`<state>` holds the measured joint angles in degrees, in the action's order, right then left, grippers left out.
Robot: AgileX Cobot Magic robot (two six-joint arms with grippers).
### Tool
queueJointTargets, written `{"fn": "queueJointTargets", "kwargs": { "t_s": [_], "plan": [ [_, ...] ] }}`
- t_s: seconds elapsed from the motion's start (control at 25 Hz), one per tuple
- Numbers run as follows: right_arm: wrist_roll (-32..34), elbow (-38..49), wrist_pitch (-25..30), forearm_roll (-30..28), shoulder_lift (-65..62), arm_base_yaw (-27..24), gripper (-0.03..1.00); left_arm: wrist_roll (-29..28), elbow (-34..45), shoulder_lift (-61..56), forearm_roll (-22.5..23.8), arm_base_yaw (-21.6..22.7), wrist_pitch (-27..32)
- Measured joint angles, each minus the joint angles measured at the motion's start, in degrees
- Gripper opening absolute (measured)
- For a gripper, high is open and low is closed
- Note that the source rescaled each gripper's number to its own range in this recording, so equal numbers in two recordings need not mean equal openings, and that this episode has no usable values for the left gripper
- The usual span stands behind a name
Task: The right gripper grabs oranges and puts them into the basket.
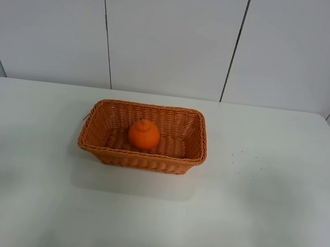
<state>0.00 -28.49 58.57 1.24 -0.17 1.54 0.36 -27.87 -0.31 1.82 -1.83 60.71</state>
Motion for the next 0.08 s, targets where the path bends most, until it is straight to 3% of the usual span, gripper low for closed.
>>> {"fn": "queueJointTargets", "kwargs": {
  "t_s": [0.08],
  "plan": [
    [0.0, 0.0, 0.0, 0.0, 0.0, 0.0, 0.98, 0.0, 0.0, 0.0, 0.0, 0.0, 0.0]
  ]
}}
